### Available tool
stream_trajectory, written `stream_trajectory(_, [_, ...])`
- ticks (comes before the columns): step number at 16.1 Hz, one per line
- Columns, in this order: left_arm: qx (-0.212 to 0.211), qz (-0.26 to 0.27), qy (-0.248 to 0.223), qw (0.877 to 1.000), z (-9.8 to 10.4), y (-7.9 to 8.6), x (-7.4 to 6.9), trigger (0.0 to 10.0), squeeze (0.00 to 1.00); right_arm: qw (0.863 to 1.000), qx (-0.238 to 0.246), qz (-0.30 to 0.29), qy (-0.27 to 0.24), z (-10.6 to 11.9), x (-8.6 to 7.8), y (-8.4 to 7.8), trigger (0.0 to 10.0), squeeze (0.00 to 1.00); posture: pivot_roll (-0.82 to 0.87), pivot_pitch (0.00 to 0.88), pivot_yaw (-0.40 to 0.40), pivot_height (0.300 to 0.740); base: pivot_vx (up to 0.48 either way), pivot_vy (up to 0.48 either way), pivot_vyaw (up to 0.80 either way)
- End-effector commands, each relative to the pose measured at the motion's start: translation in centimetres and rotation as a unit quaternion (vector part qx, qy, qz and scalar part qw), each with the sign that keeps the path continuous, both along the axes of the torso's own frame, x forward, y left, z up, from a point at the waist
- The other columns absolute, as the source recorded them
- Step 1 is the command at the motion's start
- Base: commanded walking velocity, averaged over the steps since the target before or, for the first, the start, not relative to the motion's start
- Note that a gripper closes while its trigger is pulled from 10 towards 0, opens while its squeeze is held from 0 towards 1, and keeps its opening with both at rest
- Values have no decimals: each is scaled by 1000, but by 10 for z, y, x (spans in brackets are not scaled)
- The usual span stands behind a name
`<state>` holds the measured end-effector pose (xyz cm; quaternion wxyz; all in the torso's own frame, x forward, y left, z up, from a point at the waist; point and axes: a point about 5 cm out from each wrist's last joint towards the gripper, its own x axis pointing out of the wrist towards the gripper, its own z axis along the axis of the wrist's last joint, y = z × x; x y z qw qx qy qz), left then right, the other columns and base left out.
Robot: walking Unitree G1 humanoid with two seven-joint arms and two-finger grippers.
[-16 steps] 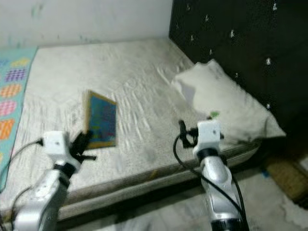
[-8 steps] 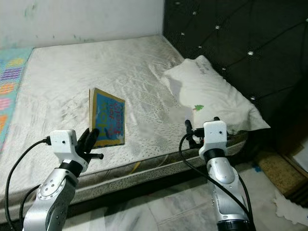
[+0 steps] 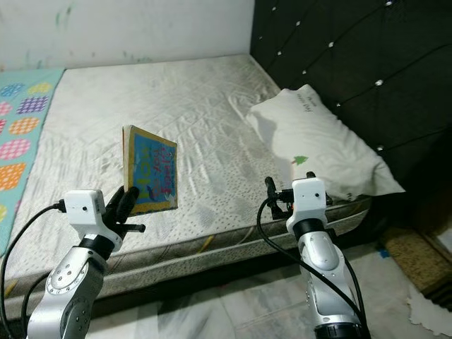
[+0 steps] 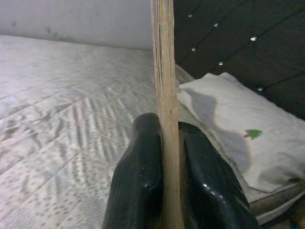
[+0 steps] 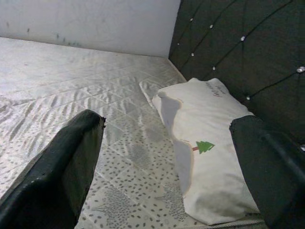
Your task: Clean up the room
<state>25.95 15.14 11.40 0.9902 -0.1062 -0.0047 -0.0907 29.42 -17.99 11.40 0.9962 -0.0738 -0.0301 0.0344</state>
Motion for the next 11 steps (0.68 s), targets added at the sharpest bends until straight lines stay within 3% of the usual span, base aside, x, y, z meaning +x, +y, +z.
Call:
stream_trajectory(1, [-1,-5,-31,1000,10,-1,2,10000,0,1000,0,5,-5,2,2,1,10000,0,-22,90,0,740,330,0,0])
stream_trajectory(6, [-1,-4,-33,999,11,0,2,10000,0,1000,-5,12,-7,2,2,2,10000,0,-22,87,-2,740,356,0,0])
stream_trajectory(9, [-2,-2,-34,999,11,0,3,10000,0,1000,-4,14,-8,2,4,4,10000,0,-12,80,-9,740,399,0,800])
stream_trajectory(11, [-1,1,-36,999,12,1,4,10000,0,1000,-4,13,-8,3,9,5,10000,0,-7,76,-14,740,422,0,0])
